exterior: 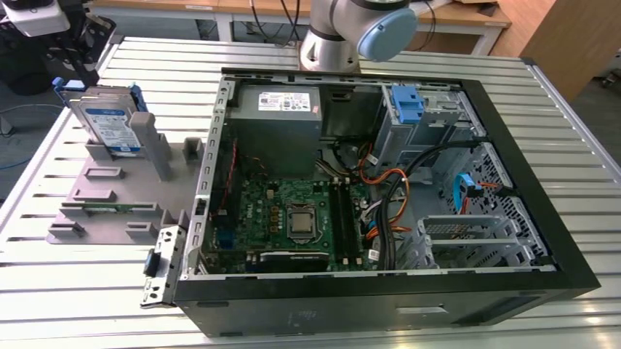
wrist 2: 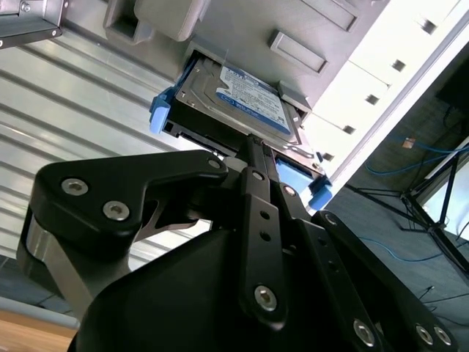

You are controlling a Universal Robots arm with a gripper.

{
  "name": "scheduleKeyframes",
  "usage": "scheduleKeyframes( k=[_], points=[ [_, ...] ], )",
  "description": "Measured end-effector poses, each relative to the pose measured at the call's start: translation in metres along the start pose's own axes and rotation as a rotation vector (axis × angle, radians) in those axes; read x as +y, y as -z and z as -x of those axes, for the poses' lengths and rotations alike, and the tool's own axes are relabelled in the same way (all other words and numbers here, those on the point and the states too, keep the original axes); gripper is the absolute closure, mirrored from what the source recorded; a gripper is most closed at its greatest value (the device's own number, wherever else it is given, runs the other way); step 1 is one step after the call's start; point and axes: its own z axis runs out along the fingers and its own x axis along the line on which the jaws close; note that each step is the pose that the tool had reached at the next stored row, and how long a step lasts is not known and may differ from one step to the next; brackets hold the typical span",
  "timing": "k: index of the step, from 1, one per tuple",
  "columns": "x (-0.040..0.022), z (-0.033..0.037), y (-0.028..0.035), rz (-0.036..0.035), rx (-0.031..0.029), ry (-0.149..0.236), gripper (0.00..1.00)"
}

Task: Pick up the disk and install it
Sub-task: 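Pick up the disk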

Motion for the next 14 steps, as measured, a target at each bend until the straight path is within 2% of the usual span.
scheduleKeyframes(
  k=[12,14],
  points=[
    [0.0,0.0,0.0,0.0,0.0001,0.004,0.89],
    [0.0,0.0,-0.0001,0.0002,0.0005,0.016,0.89]
  ],
)
